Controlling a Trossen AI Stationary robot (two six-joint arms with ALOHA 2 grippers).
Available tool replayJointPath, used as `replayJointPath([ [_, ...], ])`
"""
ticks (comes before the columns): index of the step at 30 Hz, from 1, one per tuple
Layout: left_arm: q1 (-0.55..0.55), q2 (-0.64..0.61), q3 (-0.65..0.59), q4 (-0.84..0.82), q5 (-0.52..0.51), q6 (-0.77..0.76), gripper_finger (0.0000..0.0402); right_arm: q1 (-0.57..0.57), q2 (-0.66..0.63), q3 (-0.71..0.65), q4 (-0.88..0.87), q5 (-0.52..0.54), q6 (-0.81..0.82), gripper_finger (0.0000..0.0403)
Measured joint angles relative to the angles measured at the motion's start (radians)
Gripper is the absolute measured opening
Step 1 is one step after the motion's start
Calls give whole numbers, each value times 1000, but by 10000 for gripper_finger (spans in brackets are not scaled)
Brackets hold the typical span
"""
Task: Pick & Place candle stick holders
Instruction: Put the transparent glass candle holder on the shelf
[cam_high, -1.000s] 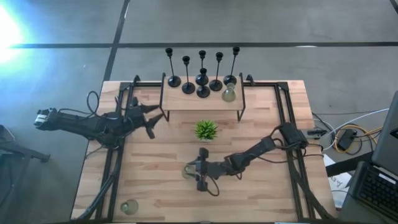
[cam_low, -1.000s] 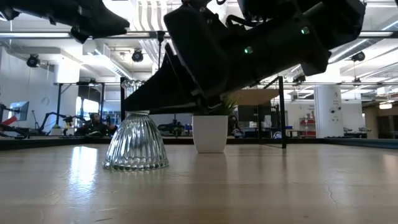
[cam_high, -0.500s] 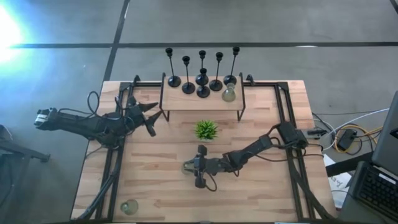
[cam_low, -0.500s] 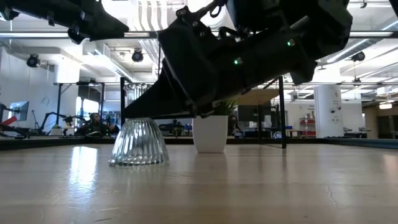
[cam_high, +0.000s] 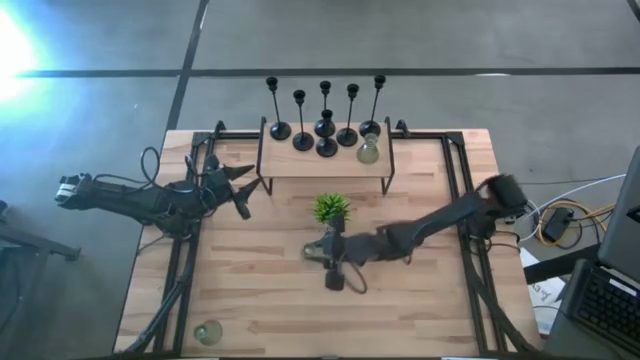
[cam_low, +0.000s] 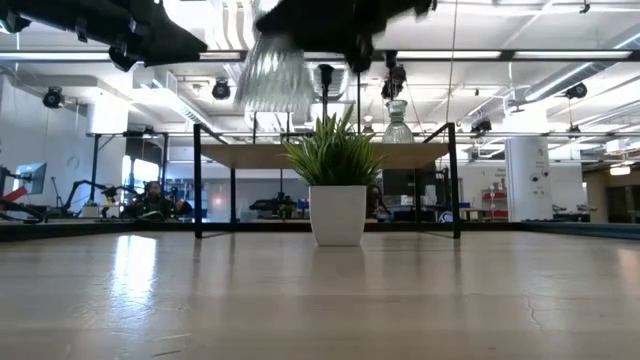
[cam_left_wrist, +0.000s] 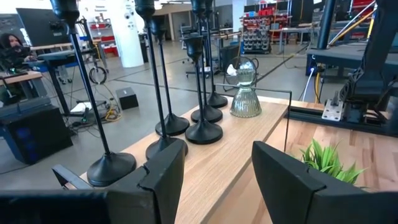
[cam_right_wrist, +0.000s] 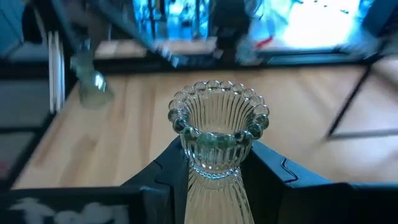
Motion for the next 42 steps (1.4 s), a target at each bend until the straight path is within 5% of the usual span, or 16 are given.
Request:
replayJointPath([
  [11, 0, 0, 0, -2, 0, 0, 193, -178, -266, 11, -165, 4, 42, 109],
  [22, 0, 4, 0, -12, 0, 0, 193, -332, -255, -1, -165, 3, -69, 109],
  [32, 0, 6, 0, -15, 1, 0, 193, -399, -231, -145, 96, -1, -104, 109],
  [42, 0, 6, 0, -13, 0, 0, 193, -460, -232, -209, 128, -4, -105, 109],
])
